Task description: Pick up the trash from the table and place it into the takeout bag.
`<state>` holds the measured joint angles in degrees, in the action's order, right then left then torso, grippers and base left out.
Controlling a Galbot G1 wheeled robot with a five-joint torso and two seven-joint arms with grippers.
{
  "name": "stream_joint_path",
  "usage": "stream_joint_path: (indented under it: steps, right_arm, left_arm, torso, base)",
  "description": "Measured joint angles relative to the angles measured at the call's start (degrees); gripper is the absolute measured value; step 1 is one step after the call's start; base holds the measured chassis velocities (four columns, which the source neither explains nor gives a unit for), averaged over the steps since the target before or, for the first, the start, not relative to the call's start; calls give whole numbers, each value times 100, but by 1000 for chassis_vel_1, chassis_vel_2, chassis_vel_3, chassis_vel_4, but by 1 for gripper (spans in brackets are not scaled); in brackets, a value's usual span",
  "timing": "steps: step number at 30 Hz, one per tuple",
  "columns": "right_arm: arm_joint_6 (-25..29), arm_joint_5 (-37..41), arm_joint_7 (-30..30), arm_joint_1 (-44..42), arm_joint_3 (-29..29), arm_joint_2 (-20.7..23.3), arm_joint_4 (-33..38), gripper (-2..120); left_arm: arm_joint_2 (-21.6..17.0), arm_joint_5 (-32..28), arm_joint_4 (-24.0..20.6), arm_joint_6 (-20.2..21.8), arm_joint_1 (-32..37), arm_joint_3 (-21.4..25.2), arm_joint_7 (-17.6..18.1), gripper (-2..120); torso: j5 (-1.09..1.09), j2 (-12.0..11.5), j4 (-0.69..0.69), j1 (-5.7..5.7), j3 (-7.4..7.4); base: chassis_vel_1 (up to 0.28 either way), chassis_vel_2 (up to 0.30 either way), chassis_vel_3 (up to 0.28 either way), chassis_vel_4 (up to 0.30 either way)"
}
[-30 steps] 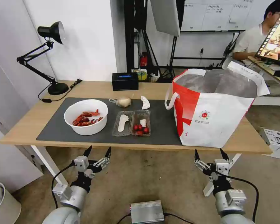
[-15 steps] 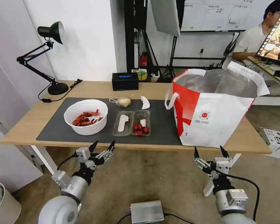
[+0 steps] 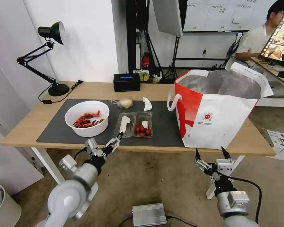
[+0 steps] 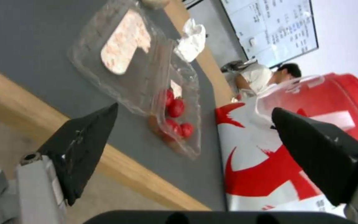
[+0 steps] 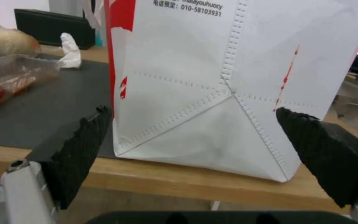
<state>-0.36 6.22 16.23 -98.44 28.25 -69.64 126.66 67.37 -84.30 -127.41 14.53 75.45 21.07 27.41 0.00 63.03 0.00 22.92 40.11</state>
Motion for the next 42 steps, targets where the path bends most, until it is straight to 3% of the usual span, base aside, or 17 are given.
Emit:
stream_joint_path:
  steps: [8, 20, 30, 42]
  right_arm:
    - [-160, 11, 48, 160, -135, 74, -54, 100]
    - [-215, -94, 80, 218, -325, 114, -130, 100]
    - [-368, -258, 122, 357, -575, -18, -146, 100]
    - [-303, -269, 104, 220, -350, 12, -321, 100]
  left_arm:
    - [589, -276, 127, -18, -128, -85, 584, 100]
    - [804, -419, 342, -115, -582, -227, 960, 100]
    - [965, -310, 670, -117, -874, -516, 1086, 100]
    - [891, -198, 1022, -151, -1056, -597, 1069, 100]
  torso:
    - [0, 0, 1, 0, 0]
    - [-1, 0, 0, 0, 0]
    - [0, 0, 0, 0, 0]
    - [0, 0, 0, 0, 0]
  base:
    - [0, 0, 0, 0]
    - [0, 0, 0, 0]
    - [0, 0, 0, 0]
    - [0, 0, 0, 0]
